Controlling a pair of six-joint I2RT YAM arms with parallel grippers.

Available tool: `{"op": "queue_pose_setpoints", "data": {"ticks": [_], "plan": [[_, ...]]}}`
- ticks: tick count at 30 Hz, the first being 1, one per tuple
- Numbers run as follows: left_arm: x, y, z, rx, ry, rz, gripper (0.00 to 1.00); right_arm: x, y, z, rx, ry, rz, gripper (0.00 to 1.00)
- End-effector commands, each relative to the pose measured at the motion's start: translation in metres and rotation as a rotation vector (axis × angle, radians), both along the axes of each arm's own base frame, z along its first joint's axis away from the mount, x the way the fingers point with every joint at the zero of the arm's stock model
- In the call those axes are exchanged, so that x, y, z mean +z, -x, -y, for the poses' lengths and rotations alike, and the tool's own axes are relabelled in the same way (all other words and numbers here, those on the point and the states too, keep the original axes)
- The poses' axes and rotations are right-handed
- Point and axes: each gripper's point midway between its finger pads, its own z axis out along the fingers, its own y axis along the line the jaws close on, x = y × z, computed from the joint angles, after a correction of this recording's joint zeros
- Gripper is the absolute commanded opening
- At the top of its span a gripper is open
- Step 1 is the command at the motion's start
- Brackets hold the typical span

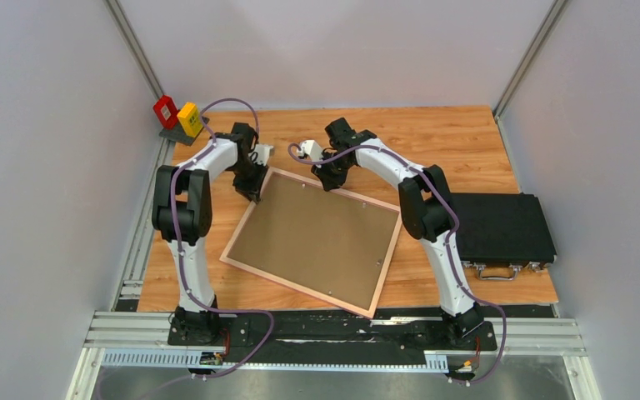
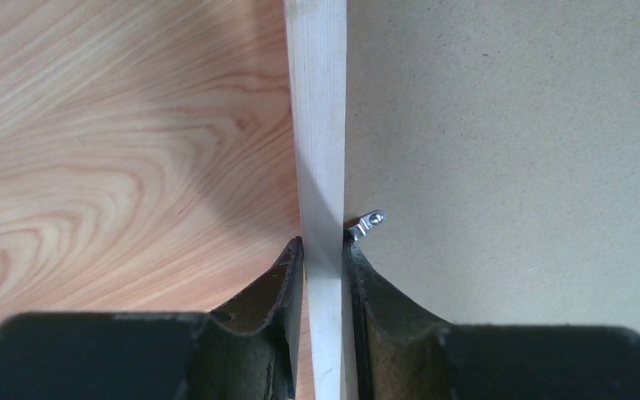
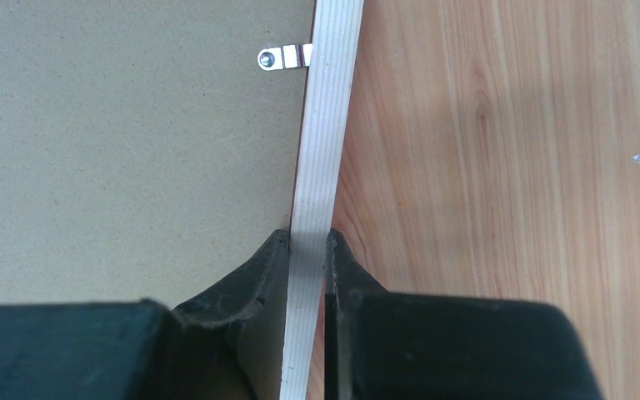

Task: Put the photo into the frame

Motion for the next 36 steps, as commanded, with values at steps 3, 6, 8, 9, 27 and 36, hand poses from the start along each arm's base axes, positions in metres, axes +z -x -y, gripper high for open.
{"op": "queue_pose_setpoints", "data": {"ticks": [3, 6, 8, 9, 27, 36], "plan": [[-0.001, -0.024, 0.010, -0.015, 0.028, 0.069, 0.25, -0.004, 0.001, -0.003, 0.031, 0.001, 0.025, 0.00], [0.002, -0.023, 0.010, -0.016, 0.032, 0.070, 0.37, -0.006, 0.001, -0.003, 0.030, 0.004, 0.024, 0.00], [0.005, -0.023, 0.010, -0.016, 0.032, 0.073, 0.46, -0.008, 0.001, -0.002, 0.030, 0.007, 0.021, 0.00], [0.007, -0.023, 0.010, -0.016, 0.031, 0.078, 0.48, -0.009, 0.001, -0.002, 0.030, 0.008, 0.020, 0.00], [0.010, -0.025, 0.003, -0.031, -0.006, 0.088, 0.57, -0.010, 0.002, -0.001, 0.026, 0.012, 0.015, 0.00], [0.012, -0.022, -0.003, -0.051, -0.039, 0.094, 0.55, -0.012, 0.002, -0.001, 0.025, 0.014, 0.015, 0.00]]}}
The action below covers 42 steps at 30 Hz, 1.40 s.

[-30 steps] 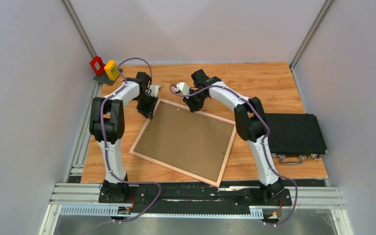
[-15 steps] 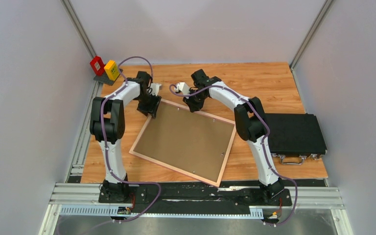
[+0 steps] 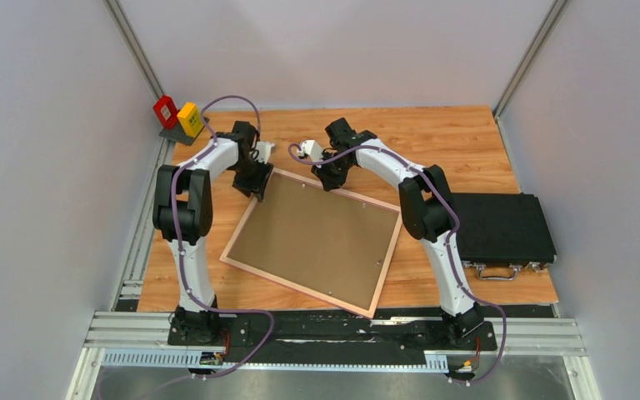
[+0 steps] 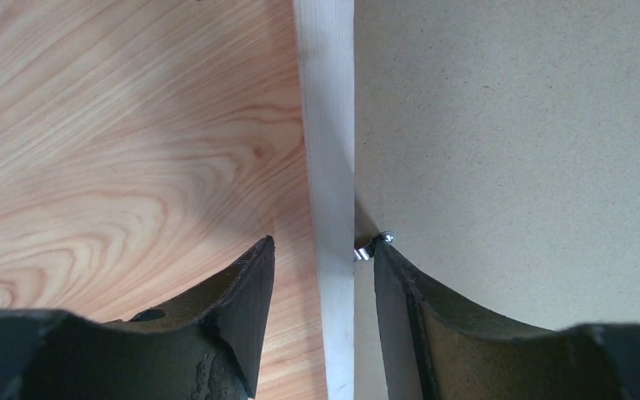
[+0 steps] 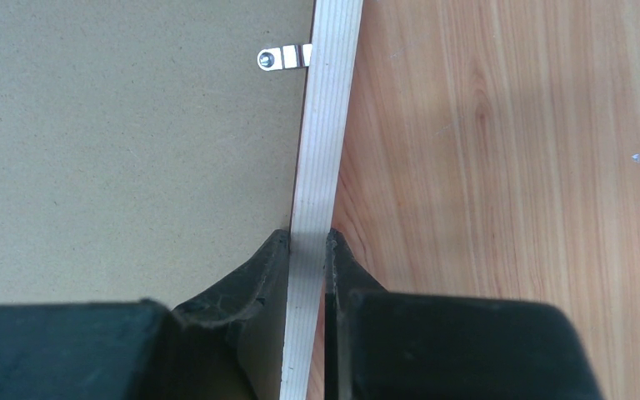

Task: Put the photo into the frame

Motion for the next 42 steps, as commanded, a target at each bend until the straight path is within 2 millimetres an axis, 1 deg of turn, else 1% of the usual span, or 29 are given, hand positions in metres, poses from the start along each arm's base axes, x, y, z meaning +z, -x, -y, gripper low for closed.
{"op": "queue_pose_setpoints", "data": {"ticks": [1, 9, 16, 21, 25, 28, 31, 35, 39, 42], "plan": [[0.011, -0.011, -0.002, -0.034, -0.024, 0.052, 0.54, -0.011, 0.002, -0.001, 0.028, 0.017, 0.012, 0.00], [0.007, -0.016, -0.001, -0.039, -0.025, 0.052, 0.44, -0.012, 0.003, -0.001, 0.027, 0.017, 0.008, 0.00], [0.005, -0.016, -0.003, -0.057, -0.036, 0.057, 0.38, -0.015, 0.003, 0.000, 0.026, 0.023, 0.004, 0.00], [0.003, -0.015, -0.003, -0.060, -0.035, 0.052, 0.36, -0.018, 0.004, 0.001, 0.026, 0.026, -0.002, 0.00], [0.003, -0.013, -0.002, -0.059, -0.031, 0.047, 0.43, -0.019, 0.004, 0.001, 0.025, 0.028, -0.002, 0.00], [0.007, -0.012, -0.003, -0.060, -0.033, 0.051, 0.48, -0.020, 0.004, 0.002, 0.024, 0.032, -0.004, 0.00], [0.010, -0.011, -0.004, -0.062, -0.036, 0.054, 0.56, -0.021, 0.004, 0.002, 0.024, 0.033, -0.004, 0.00], [0.017, -0.009, -0.005, -0.064, -0.041, 0.058, 0.63, -0.018, 0.004, 0.001, 0.022, 0.028, 0.000, 0.00], [0.027, -0.007, -0.008, -0.062, -0.043, 0.072, 0.68, -0.016, 0.003, 0.001, 0.017, 0.028, 0.004, 0.01], [0.032, -0.003, -0.009, -0.059, -0.036, 0.074, 0.69, -0.015, 0.002, 0.001, 0.013, 0.026, 0.003, 0.06]]}}
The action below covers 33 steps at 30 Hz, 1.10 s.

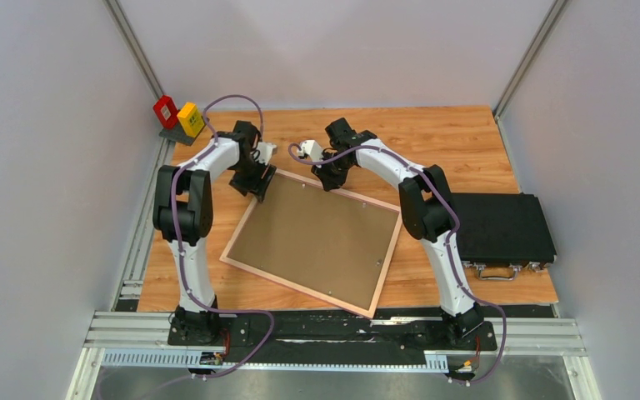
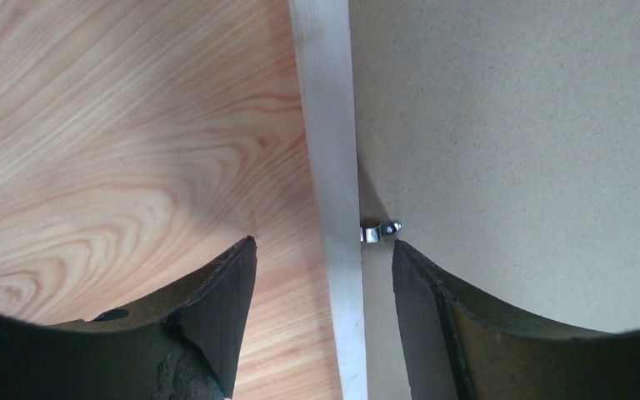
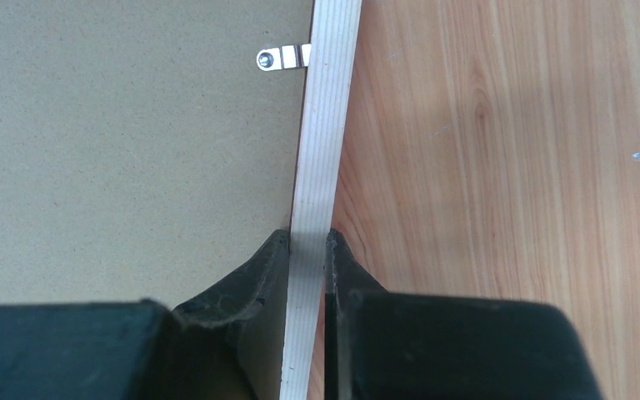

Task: Put the photo into the frame

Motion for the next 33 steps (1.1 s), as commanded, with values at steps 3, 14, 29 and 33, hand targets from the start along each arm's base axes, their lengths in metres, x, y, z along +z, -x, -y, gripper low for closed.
{"op": "queue_pose_setpoints", "data": {"ticks": [3, 14, 29, 33], "plan": [[0.034, 0.000, -0.010, -0.004, 0.017, 0.064, 0.70, -0.014, 0.001, 0.001, 0.012, 0.027, 0.008, 0.12], [0.027, 0.012, -0.013, 0.029, 0.108, 0.015, 0.58, 0.008, -0.007, -0.002, -0.029, 0.004, 0.040, 0.39], [0.016, 0.020, 0.002, 0.043, 0.190, -0.031, 0.56, 0.054, 0.000, 0.013, -0.138, -0.038, 0.047, 0.47], [0.010, 0.017, 0.004, 0.054, 0.203, -0.035, 0.52, 0.069, 0.002, 0.018, -0.179, -0.061, 0.044, 0.49]]}}
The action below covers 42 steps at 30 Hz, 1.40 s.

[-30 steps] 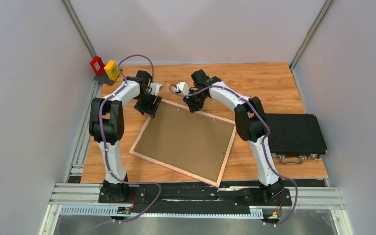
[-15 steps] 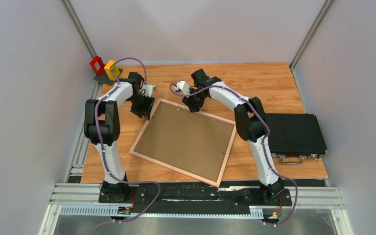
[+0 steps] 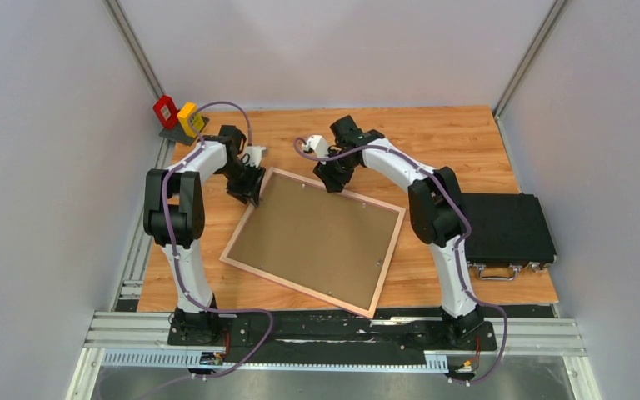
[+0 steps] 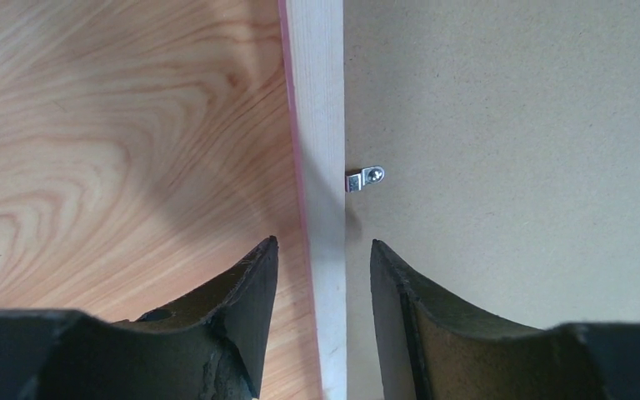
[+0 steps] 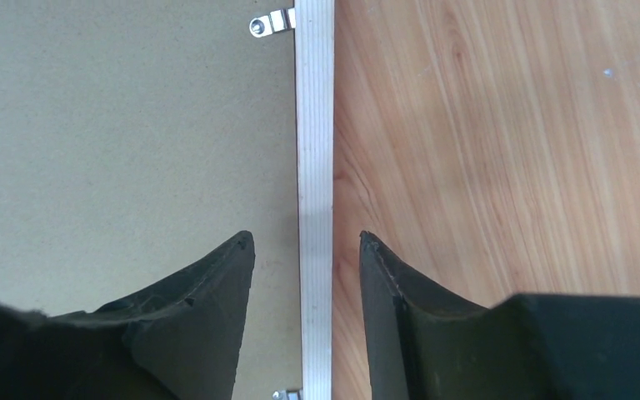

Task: Put the photo into the frame

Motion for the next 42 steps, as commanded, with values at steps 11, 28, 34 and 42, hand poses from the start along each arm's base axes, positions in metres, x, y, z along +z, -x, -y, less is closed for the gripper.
{"op": "queue_pose_setpoints", "data": {"ticks": [11, 28, 34, 42], "plan": [[-0.004, -0.007, 0.015, 0.040, 0.079, 0.042, 0.37, 0.069, 0.012, 0.037, -0.277, -0.093, 0.025, 0.51], [-0.013, -0.007, 0.012, 0.116, 0.066, 0.057, 0.00, 0.060, 0.091, 0.153, -0.700, -0.140, -0.097, 0.55], [-0.019, -0.004, 0.014, 0.136, 0.078, 0.034, 0.00, 0.032, 0.111, 0.178, -0.775, -0.079, -0.152, 0.54], [-0.025, 0.001, 0.013, 0.158, 0.107, 0.005, 0.00, 0.005, 0.120, 0.198, -0.862, -0.049, -0.253, 0.51]]}}
